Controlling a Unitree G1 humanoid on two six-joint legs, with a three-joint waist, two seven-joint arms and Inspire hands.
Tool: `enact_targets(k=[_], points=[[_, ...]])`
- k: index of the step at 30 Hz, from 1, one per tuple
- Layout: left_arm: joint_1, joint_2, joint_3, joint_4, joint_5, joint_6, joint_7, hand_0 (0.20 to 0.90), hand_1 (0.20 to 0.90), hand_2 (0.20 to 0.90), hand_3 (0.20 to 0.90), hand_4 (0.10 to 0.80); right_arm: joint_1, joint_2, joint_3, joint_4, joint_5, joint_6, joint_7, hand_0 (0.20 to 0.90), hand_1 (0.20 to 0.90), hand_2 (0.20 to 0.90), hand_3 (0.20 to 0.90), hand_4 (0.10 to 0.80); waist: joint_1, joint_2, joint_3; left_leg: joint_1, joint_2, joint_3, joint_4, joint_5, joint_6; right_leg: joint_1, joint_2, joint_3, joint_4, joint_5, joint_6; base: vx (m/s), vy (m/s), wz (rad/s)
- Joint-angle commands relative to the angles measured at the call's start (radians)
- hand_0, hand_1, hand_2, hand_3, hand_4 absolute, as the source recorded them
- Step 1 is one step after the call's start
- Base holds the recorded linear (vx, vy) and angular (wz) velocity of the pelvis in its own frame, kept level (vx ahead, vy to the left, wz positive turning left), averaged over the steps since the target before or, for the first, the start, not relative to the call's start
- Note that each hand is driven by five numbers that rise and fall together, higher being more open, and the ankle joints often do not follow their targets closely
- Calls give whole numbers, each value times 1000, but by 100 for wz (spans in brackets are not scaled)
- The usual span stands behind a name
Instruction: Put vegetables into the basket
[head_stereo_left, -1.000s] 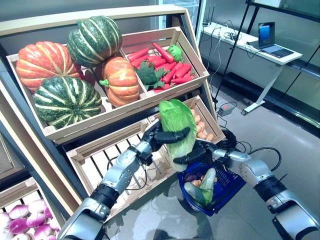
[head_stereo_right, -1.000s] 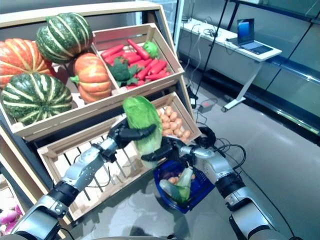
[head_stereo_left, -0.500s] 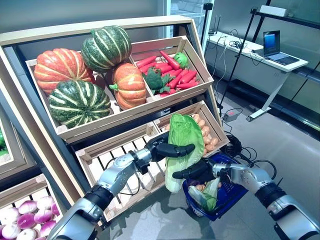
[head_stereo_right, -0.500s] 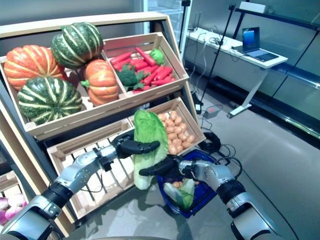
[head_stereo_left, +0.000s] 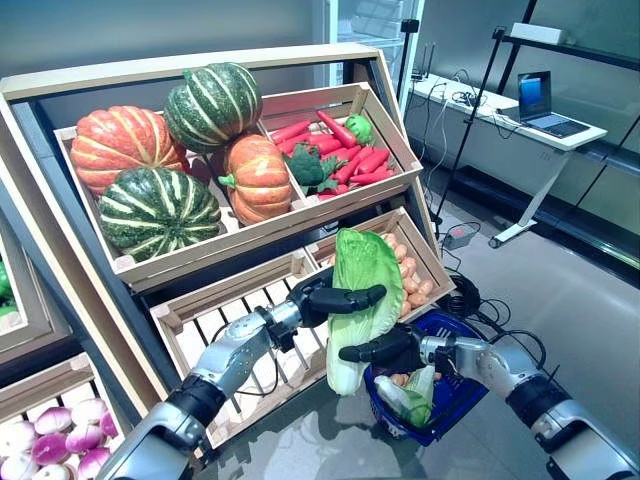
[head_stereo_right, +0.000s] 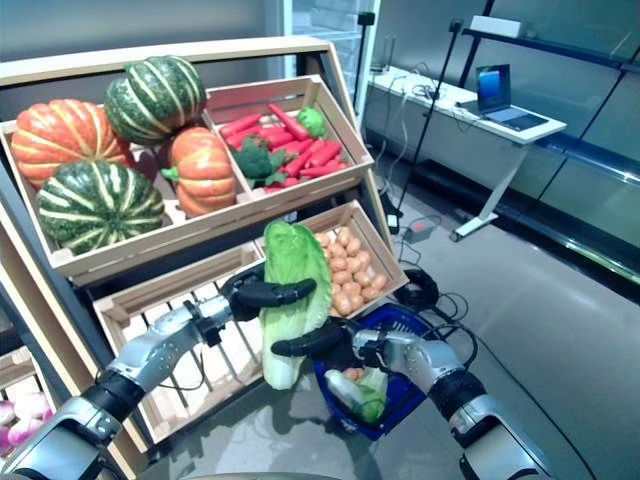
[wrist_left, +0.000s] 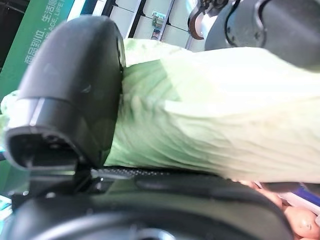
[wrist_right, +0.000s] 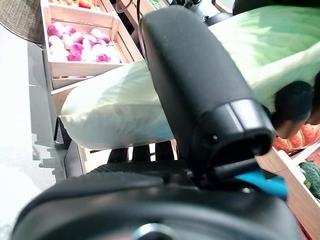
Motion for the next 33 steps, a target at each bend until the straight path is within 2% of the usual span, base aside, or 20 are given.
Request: enact_targets(k=[1, 9, 18, 33], points=[[-64, -136, -60, -123, -61, -73, -75, 900, 900, 900, 900, 800, -141, 163, -142, -56, 211, -194, -26, 300, 300, 300, 300, 400, 0, -16, -41, -41, -13, 10, 1, -15, 14, 19, -57, 20, 2, -1, 13, 0, 0, 0], [-38, -100, -12, -107, -8, -73, -38, 900, 900, 900, 900, 800, -83, 93, -189, -35, 140, -245, -82, 300, 300, 300, 300, 400, -16, -16, -36, -35, -6, 28, 1, -14, 15, 12, -55, 35, 2, 6, 14, -1, -6, -3], [2, -67, 51, -81, 37, -67, -53, 900, 900, 900, 900, 800, 29, 34, -302, 8, 116, -256, -97, 300, 300, 300, 300, 400, -41, -11, -22, -23, 4, 54, 1, -16, 12, 9, -52, 57, 2, 10, 16, 9, -19, -9], [67, -21, 143, -26, 141, -79, 13, 900, 900, 900, 900, 800, 162, -42, -495, 70, 120, -297, -99, 300, 300, 300, 300, 400, -57, -13, 4, -25, 11, 68, 1, -16, 7, 5, -55, 61, 2, 12, 20, 13, -9, -6]])
